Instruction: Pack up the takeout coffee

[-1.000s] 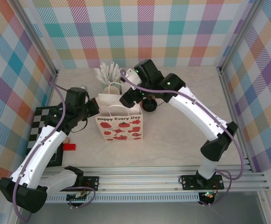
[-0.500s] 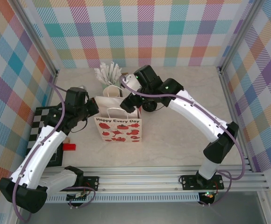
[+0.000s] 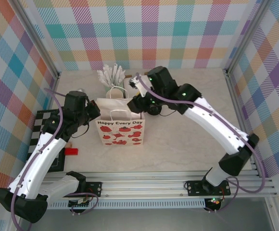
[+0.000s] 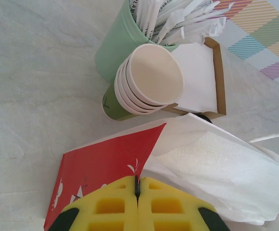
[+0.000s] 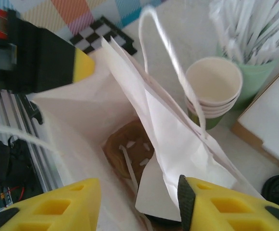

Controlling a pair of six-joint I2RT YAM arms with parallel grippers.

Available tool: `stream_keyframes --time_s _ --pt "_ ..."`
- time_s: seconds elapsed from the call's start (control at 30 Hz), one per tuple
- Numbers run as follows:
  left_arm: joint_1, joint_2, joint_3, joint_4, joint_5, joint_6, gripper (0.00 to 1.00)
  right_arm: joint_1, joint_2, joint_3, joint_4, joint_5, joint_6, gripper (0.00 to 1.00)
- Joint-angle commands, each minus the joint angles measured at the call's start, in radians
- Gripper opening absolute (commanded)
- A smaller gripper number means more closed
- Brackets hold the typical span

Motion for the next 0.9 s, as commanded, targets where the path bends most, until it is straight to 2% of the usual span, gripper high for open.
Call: stream_keyframes --time_s 0.0,0.27,0.53,0.6,0.67,0.77,0.87 --pt "0.004 -0.011 -0.013 0.025 0.014 -0.014 0.00 0.011 0.067 0.006 0.033 -0.004 0.026 0.44" --pt "0.004 -0.006 -0.018 0.021 0.014 -0.027 0.00 0.049 0.152 -0.004 0.116 0.031 -0.023 0.40" --pt "0.003 -0.002 -0.047 0.064 0.034 -0.072 0.00 0.067 0.131 -0.108 0.245 0.172 -0.050 0.14" --pt "0.003 0.001 -0.049 0.059 0.027 -0.075 0.00 0.067 0.112 -0.113 0.249 0.125 -0.069 0.06" --pt "0.003 0.003 -0.049 0.055 0.015 -0.079 0.00 0.069 0.093 -0.107 0.240 0.022 -0.079 0.02" --pt "0.002 -0.001 -0.052 0.057 -0.008 -0.106 0.00 0.073 0.074 -0.084 0.218 -0.104 -0.056 0.00" --pt "0.002 -0.015 -0.065 0.074 -0.021 -0.133 0.00 0.073 0.067 -0.068 0.219 -0.194 0.043 0.00"
